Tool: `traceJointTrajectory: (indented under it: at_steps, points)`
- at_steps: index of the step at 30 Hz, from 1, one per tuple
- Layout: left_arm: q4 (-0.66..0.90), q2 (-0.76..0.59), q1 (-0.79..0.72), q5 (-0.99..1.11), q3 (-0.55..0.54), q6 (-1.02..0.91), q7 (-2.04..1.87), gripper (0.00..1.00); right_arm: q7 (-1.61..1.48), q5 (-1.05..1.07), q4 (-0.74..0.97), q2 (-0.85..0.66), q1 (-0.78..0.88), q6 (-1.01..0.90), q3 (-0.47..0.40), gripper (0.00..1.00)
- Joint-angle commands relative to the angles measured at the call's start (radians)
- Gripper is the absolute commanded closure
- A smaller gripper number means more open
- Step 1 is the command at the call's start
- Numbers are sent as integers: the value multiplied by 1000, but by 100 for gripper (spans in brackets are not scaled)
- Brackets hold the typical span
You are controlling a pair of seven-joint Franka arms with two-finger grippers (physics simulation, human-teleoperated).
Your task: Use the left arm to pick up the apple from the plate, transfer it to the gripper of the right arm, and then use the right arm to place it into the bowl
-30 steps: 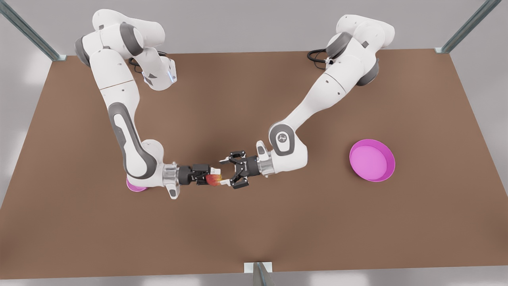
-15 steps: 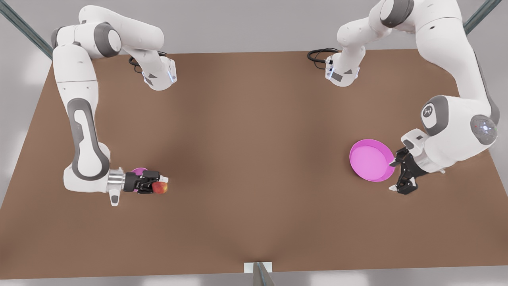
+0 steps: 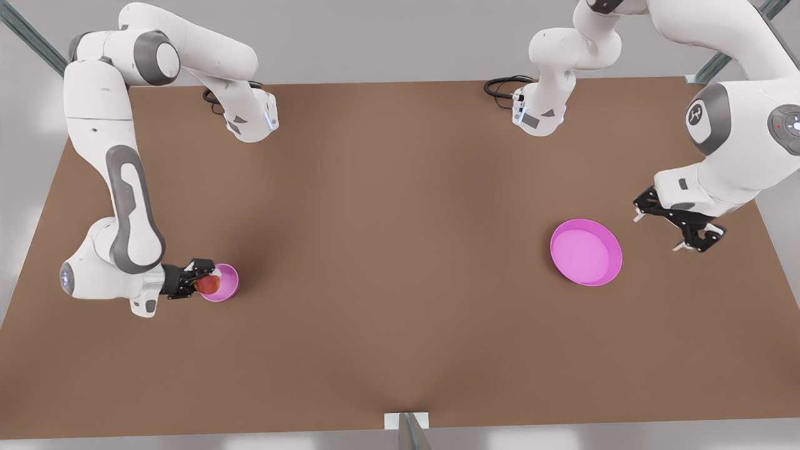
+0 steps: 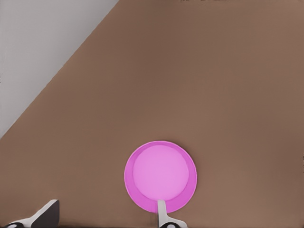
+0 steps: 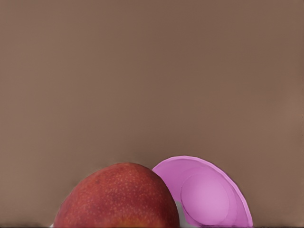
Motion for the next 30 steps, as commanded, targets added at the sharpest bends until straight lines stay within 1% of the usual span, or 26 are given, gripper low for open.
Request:
traceJointTrajectory:
  at_steps: [1,3,4,5,6,7,10,12,13,16,17,19,20,21,22,23,25,27,28,29,30]
  points:
    - [1,5,1,1,0,-11,-678,0,4,-45,-2,3,-5,31,0,36]
    - [41,48,-3,1,0,23,-777,0,4,-62,-6,8,-8,31,0,32]
    - [41,48,-2,1,0,23,-794,0,4,-63,-6,8,-9,32,0,32]
    - [41,48,-2,0,0,21,-797,0,4,-71,-6,13,-12,31,0,20]
    - [41,48,-2,0,0,20,-797,0,6,-89,-6,13,-14,32,0,11]
    - [41,47,-2,-3,0,17,-797,0,4,-92,-6,13,-15,31,0,0]
    - [41,47,-3,-5,0,17,-797,0,4,-112,-5,13,-18,28,0,0]
    - [41,47,-3,-5,0,17,-797,0,9,-144,55,-7,-14,19,5,0]
    - [41,47,-3,-5,0,17,-797,0,55,-190,138,-27,-3,-13,17,0]
    - [41,47,-5,-3,0,17,-796,0,359,-387,475,-43,87,-241,17,0]
    - [41,47,-8,0,-1,17,-796,0,408,-398,509,-72,113,-273,16,0]
    - [41,47,-18,0,-1,17,-793,0,550,-427,503,-179,152,-279,14,0]
    - [41,47,-28,1,-1,17,-790,0,670,-462,473,-253,218,-352,-9,0]
    - [41,47,-31,0,-1,17,-790,0,812,-465,341,-360,264,-357,-20,0]
    - [41,47,-31,1,-1,17,-790,0,879,-465,298,-402,350,-363,-96,0]
    - [41,47,-31,1,-1,17,-790,0,888,-462,302,-403,411,-385,-158,0]
    - [43,47,-31,1,-1,17,-791,0,923,-461,304,-400,407,-386,-150,0]
    - [43,47,-31,1,-1,15,-791,0,920,-385,317,-417,325,-388,-144,0]
    - [43,47,-31,1,-1,15,-791,0,912,-385,304,-425,298,-403,-130,0]
    - [43,48,-32,0,-1,15,-790,0,928,-392,293,-417,210,-382,-37,0]
    - [43,47,-32,0,-1,15,-790,0,931,-390,293,-403,218,-371,-35,0]
